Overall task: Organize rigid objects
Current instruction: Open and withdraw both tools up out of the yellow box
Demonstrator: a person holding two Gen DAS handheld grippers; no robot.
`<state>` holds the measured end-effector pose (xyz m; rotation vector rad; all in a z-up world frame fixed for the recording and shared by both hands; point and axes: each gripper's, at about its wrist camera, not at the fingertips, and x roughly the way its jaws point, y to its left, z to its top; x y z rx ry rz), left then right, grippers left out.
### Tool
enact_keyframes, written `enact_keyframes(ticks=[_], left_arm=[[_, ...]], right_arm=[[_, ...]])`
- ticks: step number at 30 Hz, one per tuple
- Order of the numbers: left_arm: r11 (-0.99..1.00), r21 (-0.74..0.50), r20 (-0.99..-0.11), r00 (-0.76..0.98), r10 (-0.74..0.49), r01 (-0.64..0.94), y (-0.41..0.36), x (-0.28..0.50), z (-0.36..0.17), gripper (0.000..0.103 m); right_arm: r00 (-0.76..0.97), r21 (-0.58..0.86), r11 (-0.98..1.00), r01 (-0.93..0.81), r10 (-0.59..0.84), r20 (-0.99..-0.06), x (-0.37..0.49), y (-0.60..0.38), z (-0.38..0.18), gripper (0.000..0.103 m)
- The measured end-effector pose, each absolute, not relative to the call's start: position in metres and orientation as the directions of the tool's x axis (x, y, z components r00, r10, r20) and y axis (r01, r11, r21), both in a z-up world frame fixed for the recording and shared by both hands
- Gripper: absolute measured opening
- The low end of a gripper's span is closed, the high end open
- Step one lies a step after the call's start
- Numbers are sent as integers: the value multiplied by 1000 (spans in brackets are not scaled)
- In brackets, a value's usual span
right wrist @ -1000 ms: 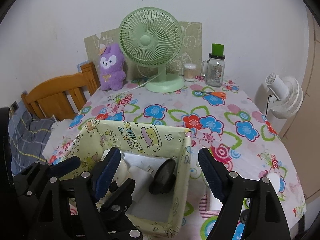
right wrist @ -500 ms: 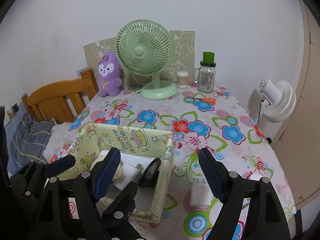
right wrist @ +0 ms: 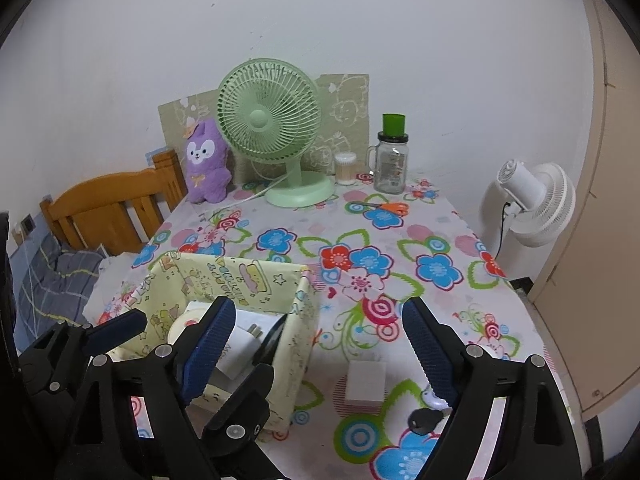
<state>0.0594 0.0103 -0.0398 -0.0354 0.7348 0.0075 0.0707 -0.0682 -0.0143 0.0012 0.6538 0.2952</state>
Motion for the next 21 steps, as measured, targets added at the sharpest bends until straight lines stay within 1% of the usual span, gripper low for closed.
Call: enact_keyframes(ticks=[21], left_arm=[[999, -41, -648, 760, -48, 28, -40, 53, -29, 103]], right_arm=[[779, 94, 968, -231, 242, -578, 58, -122, -4, 89]])
